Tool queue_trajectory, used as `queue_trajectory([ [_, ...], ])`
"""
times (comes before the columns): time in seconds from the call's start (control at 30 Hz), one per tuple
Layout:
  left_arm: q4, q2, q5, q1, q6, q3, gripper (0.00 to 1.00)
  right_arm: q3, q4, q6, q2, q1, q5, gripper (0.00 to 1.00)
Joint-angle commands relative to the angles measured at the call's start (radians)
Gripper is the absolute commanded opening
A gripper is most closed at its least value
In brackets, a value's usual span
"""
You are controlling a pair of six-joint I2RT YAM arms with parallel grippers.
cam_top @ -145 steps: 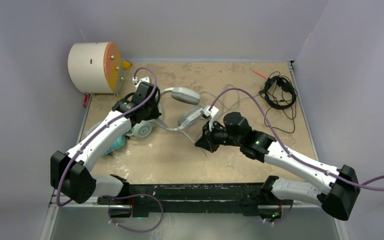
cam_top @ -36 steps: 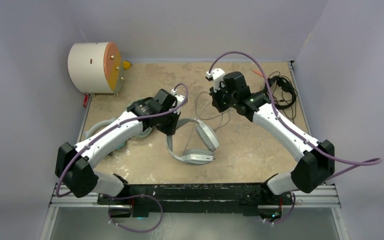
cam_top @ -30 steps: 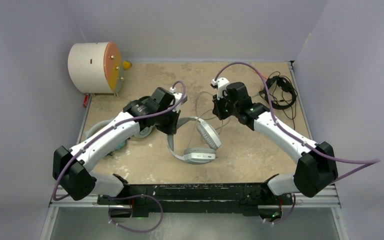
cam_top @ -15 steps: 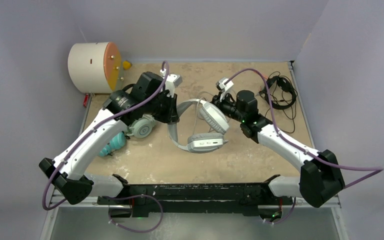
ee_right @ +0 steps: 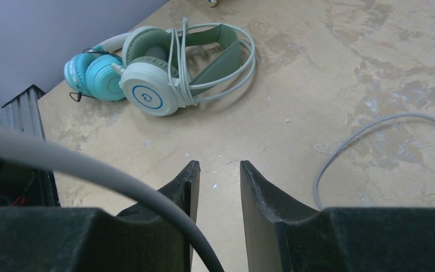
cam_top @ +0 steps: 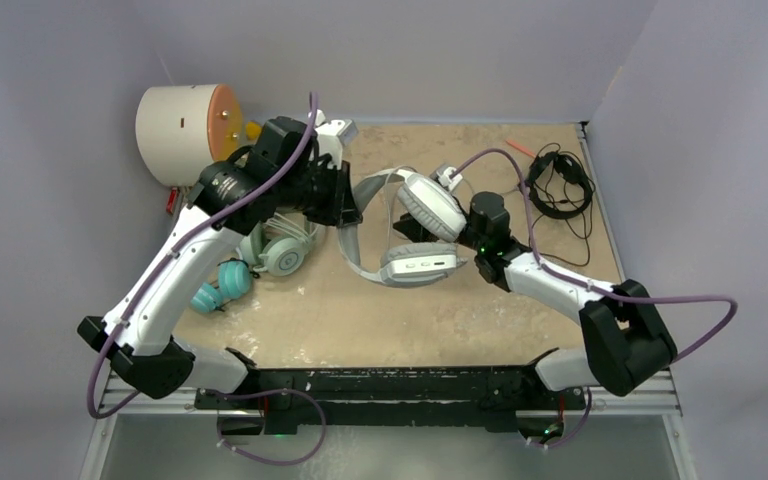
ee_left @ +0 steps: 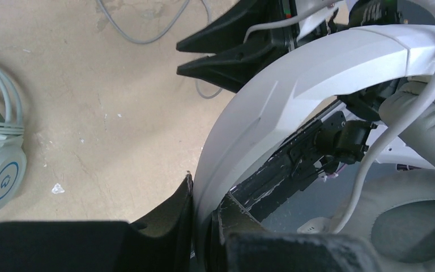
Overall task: Wrap the headphones
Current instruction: Wrap the headphones cable around the headphones.
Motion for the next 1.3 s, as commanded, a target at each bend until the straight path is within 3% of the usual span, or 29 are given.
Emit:
queue_trajectory([
  [0.0, 0.022, 0.019, 0.066, 0.053, -0.052, 0.069, 0.0, -0.07, 0.164, 0.052, -0.012, -0.005, -0.034, 0.36],
  [0.07, 0.048, 0.018, 0.126, 0.118, -0.051, 0.048, 0.0, -0.097, 0.168, 0.052, -0.024, -0.004, -0.042, 0.34],
  [0.13, 0.082, 0.016, 0.179, 0.178, -0.055, 0.019, 0.0, -0.131, 0.177, 0.063, -0.035, -0.003, -0.06, 0.27],
  [0.27, 0.118, 0.031, 0.189, 0.218, -0.055, 0.021, 0.0, -0.229, 0.271, 0.116, -0.04, 0.022, -0.106, 0.22],
  [0.47, 0.176, 0.073, 0.223, 0.285, -0.083, 0.037, 0.0, -0.242, 0.232, 0.055, -0.045, 0.233, -0.085, 0.14],
  [0.63, 0.208, 0.091, 0.263, 0.314, -0.108, 0.036, 0.0, -0.27, 0.254, 0.049, -0.073, 0.319, -0.025, 0.25],
  [0.8, 0.204, 0.083, 0.29, 0.314, -0.101, 0.035, 0.0, -0.303, 0.273, 0.059, -0.104, 0.31, 0.15, 0.46],
  [0.97, 0.177, 0.066, 0.285, 0.314, -0.091, 0.036, 0.0, -0.244, 0.229, 0.051, -0.094, 0.249, 0.215, 0.47],
  [1.07, 0.167, 0.058, 0.285, 0.314, -0.089, 0.04, 0.0, -0.226, 0.236, 0.107, -0.072, 0.171, 0.219, 0.55],
  [1.17, 0.157, 0.049, 0.28, 0.314, -0.081, 0.036, 0.0, -0.2, 0.205, 0.145, -0.052, 0.111, 0.292, 0.68],
  [1.27, 0.164, 0.033, 0.274, 0.314, -0.081, 0.022, 0.0, -0.151, 0.128, 0.1, -0.026, 0.109, 0.38, 0.9],
])
